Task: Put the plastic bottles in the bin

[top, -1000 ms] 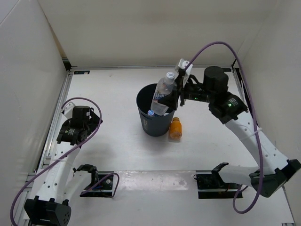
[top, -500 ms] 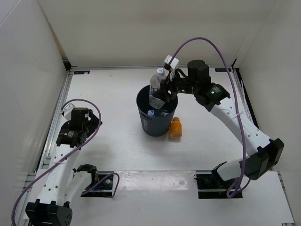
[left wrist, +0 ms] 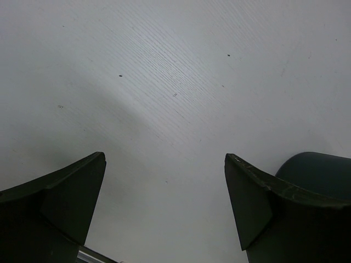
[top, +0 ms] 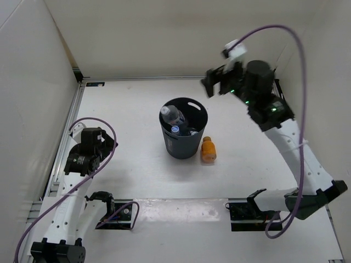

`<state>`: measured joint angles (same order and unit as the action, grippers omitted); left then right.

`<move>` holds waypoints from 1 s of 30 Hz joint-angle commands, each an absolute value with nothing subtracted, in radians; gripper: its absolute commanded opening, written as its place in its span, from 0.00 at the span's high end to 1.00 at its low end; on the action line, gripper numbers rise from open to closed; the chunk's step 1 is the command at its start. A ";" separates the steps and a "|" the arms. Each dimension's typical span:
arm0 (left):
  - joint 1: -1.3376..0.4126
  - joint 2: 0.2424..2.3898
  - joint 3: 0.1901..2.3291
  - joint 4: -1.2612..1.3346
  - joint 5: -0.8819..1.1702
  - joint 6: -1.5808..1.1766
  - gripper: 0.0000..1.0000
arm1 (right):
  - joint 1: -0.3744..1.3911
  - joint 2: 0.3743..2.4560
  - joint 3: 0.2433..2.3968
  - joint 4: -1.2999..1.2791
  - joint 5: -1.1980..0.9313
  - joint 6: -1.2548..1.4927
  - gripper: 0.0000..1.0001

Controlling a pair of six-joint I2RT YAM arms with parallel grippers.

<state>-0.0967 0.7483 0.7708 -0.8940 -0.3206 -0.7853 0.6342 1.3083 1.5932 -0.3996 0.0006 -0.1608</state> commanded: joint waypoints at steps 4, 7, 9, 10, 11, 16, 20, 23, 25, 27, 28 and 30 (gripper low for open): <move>-0.081 0.747 0.749 -0.894 -0.311 -0.772 0.00 | 0.263 1.252 1.642 -0.451 -0.049 0.139 0.10; -0.077 0.771 0.756 -0.879 -0.302 -0.772 0.00 | 0.136 1.244 1.527 -0.517 -0.306 0.238 0.10; -0.075 0.788 0.764 -0.874 -0.298 -0.762 0.00 | 0.071 1.255 1.439 -0.602 -0.410 0.227 0.10; -0.075 0.799 0.768 -0.873 -0.296 -0.759 0.00 | 0.077 1.262 1.413 -0.630 -0.426 0.203 0.10; -0.074 0.810 0.775 -0.874 -0.296 -0.755 0.00 | 0.095 1.296 1.407 -0.664 -0.439 0.183 0.10; -0.067 0.824 0.784 -0.885 -0.288 -0.742 0.00 | 0.103 1.348 1.309 -0.801 -0.480 0.169 0.10; -0.061 0.827 0.770 -0.891 -0.284 -0.744 0.00 | 0.152 1.359 1.246 -0.808 -0.457 0.132 0.10; -0.060 0.831 0.769 -0.897 -0.281 -0.759 0.00 | 0.160 1.390 1.192 -0.807 -0.446 0.114 0.10; -0.060 0.830 0.769 -0.913 -0.278 -0.765 0.00 | 0.155 1.431 1.183 -0.805 -0.456 0.100 0.10; -0.057 0.827 0.769 -0.928 -0.279 -0.765 0.00 | 0.149 1.459 1.177 -0.808 -0.462 0.083 0.10; -0.058 0.824 0.770 -0.931 -0.279 -0.765 0.00 | 0.146 1.494 1.172 -0.805 -0.463 0.080 0.10; -0.057 0.819 0.778 -0.948 -0.285 -0.770 0.00 | 0.143 1.520 1.166 -0.804 -0.462 0.068 0.10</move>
